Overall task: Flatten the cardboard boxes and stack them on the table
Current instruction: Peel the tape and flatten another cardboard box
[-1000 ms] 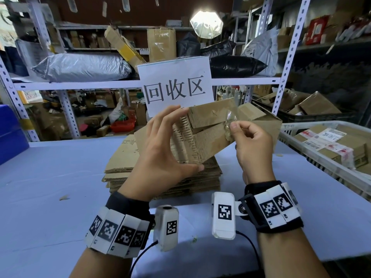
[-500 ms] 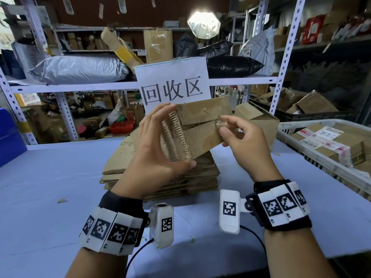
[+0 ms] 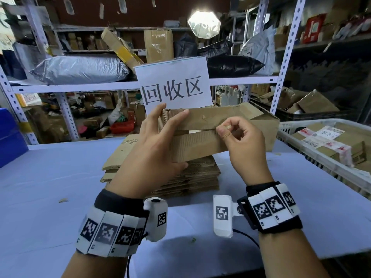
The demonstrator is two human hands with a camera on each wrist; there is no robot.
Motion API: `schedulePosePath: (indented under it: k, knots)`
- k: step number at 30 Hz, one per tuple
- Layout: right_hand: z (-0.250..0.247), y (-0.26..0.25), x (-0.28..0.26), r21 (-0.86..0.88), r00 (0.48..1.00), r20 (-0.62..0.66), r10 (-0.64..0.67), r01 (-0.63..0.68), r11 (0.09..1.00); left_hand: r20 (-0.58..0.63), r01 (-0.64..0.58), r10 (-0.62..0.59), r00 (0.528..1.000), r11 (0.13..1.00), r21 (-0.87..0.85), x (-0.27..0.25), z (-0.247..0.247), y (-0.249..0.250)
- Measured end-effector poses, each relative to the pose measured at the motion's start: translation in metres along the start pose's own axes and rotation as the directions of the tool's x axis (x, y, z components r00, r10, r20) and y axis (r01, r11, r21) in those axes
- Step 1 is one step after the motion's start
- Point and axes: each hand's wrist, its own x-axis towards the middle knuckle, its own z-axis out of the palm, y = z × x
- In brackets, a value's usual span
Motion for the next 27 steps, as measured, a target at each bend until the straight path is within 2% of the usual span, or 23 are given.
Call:
schedulePosePath:
  k: [3, 7, 11, 16, 23, 27]
  knots:
    - [-0.002, -0.005, 0.002, -0.049, 0.991, -0.131, -0.016, 0.01, 0.999, -0.038, 0.022, -0.025, 0.999, 0.995, -0.094, -0.001, -0.001, -0.006]
    - [-0.009, -0.004, 0.003, -0.096, 0.964, -0.258, 0.063, -0.09, 0.991, -0.054, 0.011, -0.021, 0.998, 0.982, -0.186, 0.0, -0.002, -0.015]
    - [-0.009, 0.0, 0.002, -0.108, 0.963, -0.23, 0.142, -0.17, 0.979, -0.059, 0.019, -0.032, 0.998, 0.977, -0.215, 0.0, 0.0, -0.017]
    - [-0.009, -0.002, 0.002, -0.24, 0.971, -0.219, 0.099, -0.152, 0.959, -0.046, 0.03, -0.042, 0.998, 0.972, -0.235, -0.001, 0.0, -0.016]
    - [0.0, -0.002, -0.001, -0.389, 0.983, -0.121, 0.136, -0.173, 0.905, -0.04, 0.036, -0.047, 0.998, 0.967, -0.254, -0.001, -0.002, -0.012]
    - [-0.001, -0.001, -0.001, -0.381, 0.977, -0.195, 0.09, -0.16, 0.911, -0.034, 0.058, -0.072, 0.997, 0.949, -0.31, -0.002, -0.003, -0.012]
